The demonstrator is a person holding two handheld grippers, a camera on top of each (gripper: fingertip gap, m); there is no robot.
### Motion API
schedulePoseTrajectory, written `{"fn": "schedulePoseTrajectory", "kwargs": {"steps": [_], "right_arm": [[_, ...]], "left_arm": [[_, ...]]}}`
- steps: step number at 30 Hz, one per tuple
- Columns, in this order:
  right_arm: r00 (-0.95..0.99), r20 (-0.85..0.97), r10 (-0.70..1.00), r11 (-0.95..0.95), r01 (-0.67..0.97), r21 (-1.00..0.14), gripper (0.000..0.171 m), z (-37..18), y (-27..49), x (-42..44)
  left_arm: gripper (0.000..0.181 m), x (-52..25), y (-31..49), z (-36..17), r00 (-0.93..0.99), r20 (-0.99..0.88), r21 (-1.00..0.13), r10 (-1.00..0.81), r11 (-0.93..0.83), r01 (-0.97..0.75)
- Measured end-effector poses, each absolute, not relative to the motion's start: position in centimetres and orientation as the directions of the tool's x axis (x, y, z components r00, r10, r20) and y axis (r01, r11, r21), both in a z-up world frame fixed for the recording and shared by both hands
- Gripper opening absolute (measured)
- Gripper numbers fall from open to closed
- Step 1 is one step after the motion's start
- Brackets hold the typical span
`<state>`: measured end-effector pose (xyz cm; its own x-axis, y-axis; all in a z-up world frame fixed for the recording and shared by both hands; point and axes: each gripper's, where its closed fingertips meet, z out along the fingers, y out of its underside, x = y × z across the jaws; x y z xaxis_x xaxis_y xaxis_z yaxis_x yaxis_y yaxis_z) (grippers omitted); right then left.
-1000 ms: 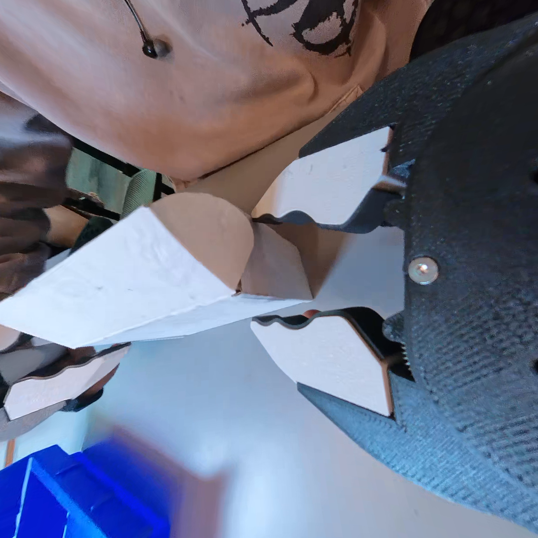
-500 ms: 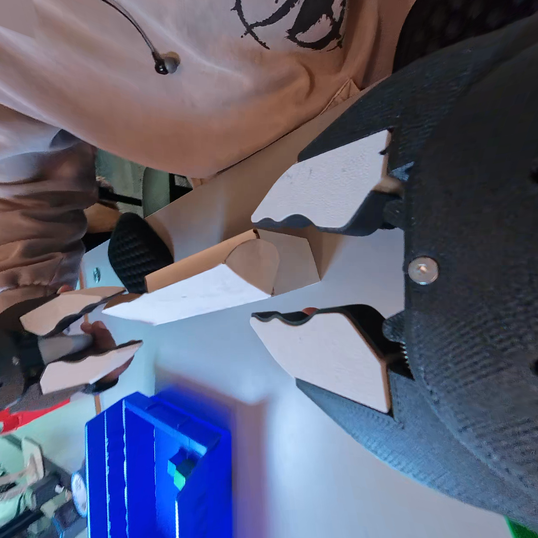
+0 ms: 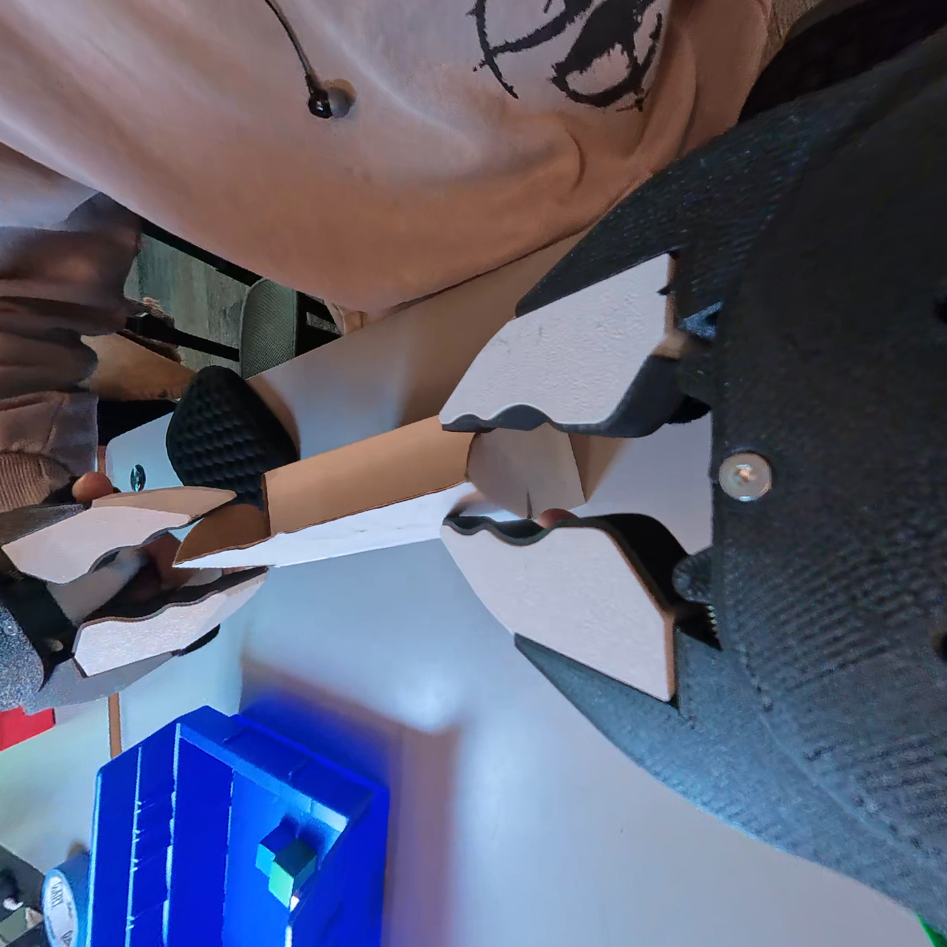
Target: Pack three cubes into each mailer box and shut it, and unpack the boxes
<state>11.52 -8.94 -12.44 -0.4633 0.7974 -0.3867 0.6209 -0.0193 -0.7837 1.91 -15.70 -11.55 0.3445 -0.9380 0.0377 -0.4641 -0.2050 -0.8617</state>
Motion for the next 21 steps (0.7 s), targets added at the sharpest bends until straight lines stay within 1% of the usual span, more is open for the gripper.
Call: {"fn": "schedulePoseTrajectory", "kwargs": {"steps": [5,8,17,21], "right_arm": [[-0.380,-0.474,0.794,-0.140,0.646,-0.751,0.037,-12.31,-8.82,11.31],[-0.396,-0.423,0.815,-0.099,0.624,-0.775,0.037,-12.41,-8.98,11.47],[-0.436,-0.342,0.832,-0.010,0.606,-0.796,0.037,-12.57,-9.29,11.74],[-0.481,-0.248,0.841,0.082,0.566,-0.821,0.037,-12.67,-9.26,11.85]], "left_arm": [[0.029,1.78,-15.13,-11.36,0.400,0.129,-0.869,-0.907,-0.298,-0.395],[0.029,1.73,-14.99,-11.35,0.417,0.166,-0.874,-0.894,-0.329,-0.357],[0.031,2.01,-15.80,-11.63,0.387,0.057,-0.868,-0.921,-0.237,-0.436],[0.031,2.18,-15.88,-11.94,0.384,-0.046,-0.851,-0.922,-0.165,-0.498]]}}
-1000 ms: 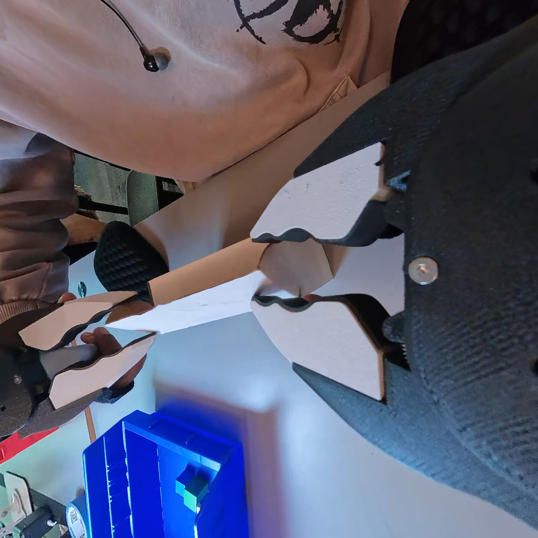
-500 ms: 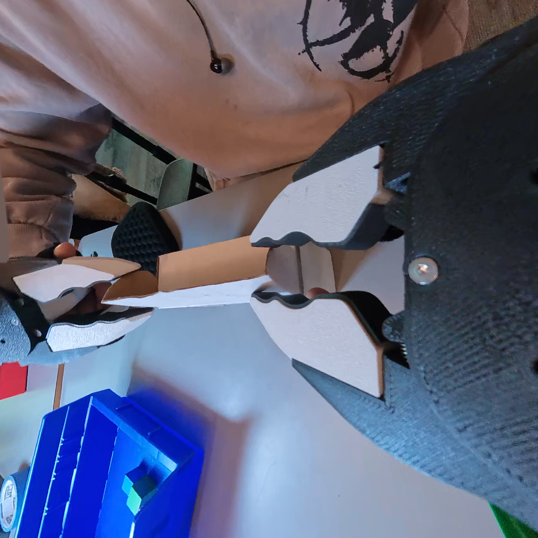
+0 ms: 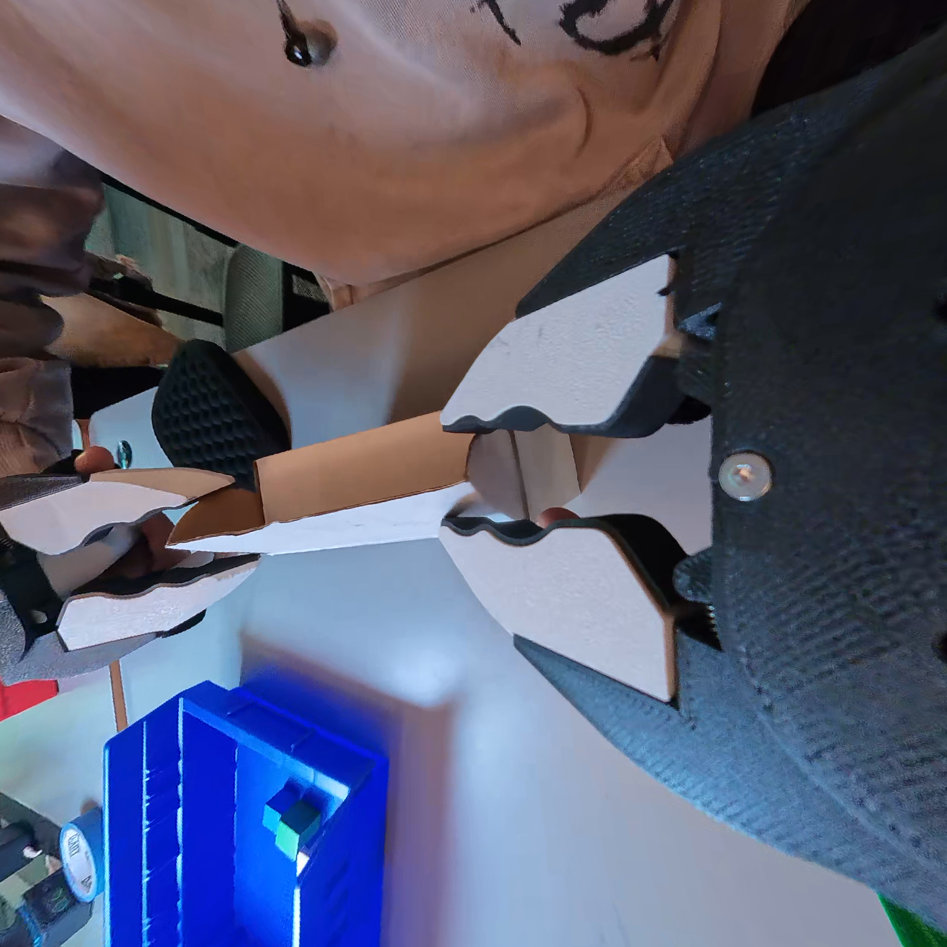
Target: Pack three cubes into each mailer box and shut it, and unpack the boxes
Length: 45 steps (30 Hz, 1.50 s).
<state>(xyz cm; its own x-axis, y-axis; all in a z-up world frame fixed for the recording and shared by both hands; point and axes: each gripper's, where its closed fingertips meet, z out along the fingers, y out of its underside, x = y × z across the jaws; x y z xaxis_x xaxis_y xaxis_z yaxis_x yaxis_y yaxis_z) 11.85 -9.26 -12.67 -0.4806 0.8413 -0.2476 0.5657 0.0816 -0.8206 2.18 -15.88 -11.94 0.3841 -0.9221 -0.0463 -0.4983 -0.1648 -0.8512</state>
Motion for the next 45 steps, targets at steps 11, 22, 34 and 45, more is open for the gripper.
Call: {"fn": "schedulePoseTrajectory", "kwargs": {"steps": [11,22,34,45], "right_arm": [[-0.491,-0.036,0.870,0.241,0.487,-0.839,0.044,-12.4,-9.8,12.3],[-0.450,-0.149,0.881,0.122,0.520,-0.846,0.030,-11.9,-9.0,11.3],[-0.257,-0.150,0.955,0.019,0.555,-0.832,0.028,-12.0,-9.1,11.0],[-0.414,0.240,0.878,0.414,0.407,-0.814,0.035,-12.9,-10.5,12.2]], "left_arm": [[0.041,2.7,-16.6,-11.0,0.460,-0.311,-0.827,-0.831,-0.001,-0.562],[0.020,2.6,-15.7,-11.1,0.462,-0.274,-0.838,-0.843,-0.027,-0.545],[0.016,2.5,-15.4,-11.2,0.514,-0.250,-0.856,-0.820,-0.061,-0.513],[0.029,3.1,-16.8,-12.3,0.440,-0.305,-0.824,-0.844,0.002,-0.566]]}}
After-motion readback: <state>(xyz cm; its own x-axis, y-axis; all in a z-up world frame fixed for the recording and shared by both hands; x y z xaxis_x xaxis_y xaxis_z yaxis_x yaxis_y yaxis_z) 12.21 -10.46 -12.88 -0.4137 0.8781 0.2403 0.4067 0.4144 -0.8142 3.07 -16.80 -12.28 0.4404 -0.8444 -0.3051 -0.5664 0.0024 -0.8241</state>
